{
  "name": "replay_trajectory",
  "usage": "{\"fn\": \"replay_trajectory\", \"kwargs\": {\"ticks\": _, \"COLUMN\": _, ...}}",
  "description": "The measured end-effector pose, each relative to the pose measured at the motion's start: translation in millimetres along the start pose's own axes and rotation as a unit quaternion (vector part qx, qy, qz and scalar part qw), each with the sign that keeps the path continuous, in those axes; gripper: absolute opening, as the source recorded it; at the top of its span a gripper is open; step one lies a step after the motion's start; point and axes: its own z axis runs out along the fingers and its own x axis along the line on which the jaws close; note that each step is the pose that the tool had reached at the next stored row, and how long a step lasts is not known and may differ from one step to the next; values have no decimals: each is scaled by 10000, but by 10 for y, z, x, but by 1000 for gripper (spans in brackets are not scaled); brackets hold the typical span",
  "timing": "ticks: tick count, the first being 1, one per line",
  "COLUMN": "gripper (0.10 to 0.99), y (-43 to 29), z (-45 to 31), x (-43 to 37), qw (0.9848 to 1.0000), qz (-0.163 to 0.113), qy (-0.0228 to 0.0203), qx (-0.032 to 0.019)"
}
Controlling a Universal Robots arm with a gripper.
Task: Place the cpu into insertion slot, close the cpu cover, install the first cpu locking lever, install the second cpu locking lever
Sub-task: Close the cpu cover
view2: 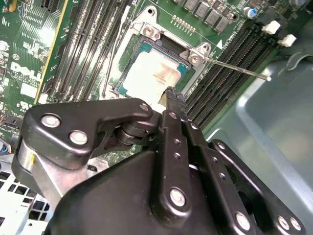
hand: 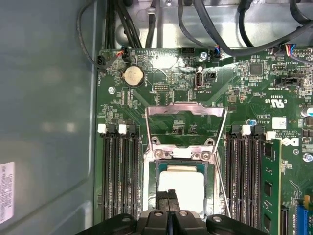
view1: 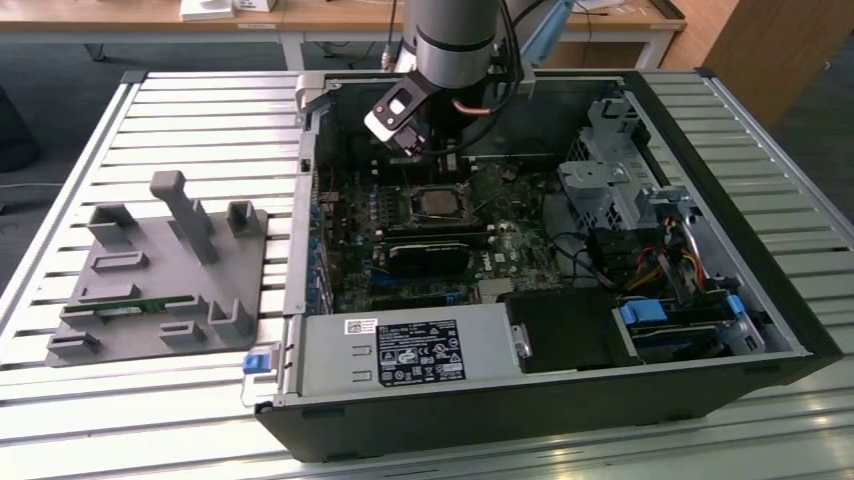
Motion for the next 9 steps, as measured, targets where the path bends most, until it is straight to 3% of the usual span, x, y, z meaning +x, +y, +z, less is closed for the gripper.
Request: {"fn": "replay_trajectory", "kwargs": {"ticks": 9, "gripper": 106, "y": 5, "z": -203, "x": 21, "qw": 10000, "qz": 5, "qy": 36, "qx": 21}}
